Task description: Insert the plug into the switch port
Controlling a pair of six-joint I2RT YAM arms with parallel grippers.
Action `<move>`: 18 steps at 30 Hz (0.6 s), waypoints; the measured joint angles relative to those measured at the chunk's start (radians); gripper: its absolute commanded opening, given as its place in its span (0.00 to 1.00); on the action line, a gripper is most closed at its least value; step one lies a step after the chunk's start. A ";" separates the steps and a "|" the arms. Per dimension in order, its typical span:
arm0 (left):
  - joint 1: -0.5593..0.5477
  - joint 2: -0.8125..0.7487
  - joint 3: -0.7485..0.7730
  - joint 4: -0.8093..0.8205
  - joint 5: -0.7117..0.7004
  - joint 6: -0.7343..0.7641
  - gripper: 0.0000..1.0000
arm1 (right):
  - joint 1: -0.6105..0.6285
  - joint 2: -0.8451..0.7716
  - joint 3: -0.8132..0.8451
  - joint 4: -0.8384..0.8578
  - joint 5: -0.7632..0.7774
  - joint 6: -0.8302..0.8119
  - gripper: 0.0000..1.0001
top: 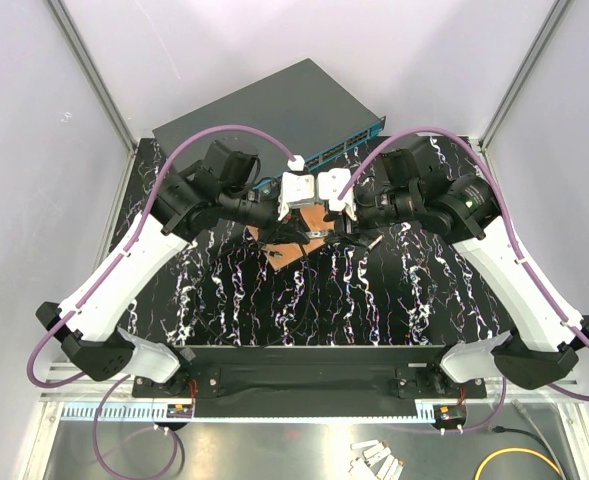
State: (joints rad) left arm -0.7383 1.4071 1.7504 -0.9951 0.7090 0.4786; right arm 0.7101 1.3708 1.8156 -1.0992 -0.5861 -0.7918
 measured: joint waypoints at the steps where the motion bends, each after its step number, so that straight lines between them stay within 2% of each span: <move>1: 0.000 0.000 0.000 0.000 0.000 0.001 0.00 | 0.001 0.000 0.000 0.000 0.001 0.001 0.46; 13: 0.000 0.000 0.000 -0.005 -0.011 0.002 0.00 | 0.003 0.000 0.000 -0.005 0.019 0.000 0.48; 18: 0.000 -0.002 -0.001 -0.002 -0.014 0.000 0.00 | 0.003 -0.001 -0.003 -0.004 0.021 0.000 0.41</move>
State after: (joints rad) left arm -0.7383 1.4052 1.7493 -0.9970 0.6945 0.4782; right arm 0.7128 1.3697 1.8122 -1.1030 -0.5648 -0.7918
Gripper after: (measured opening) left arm 0.160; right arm 0.425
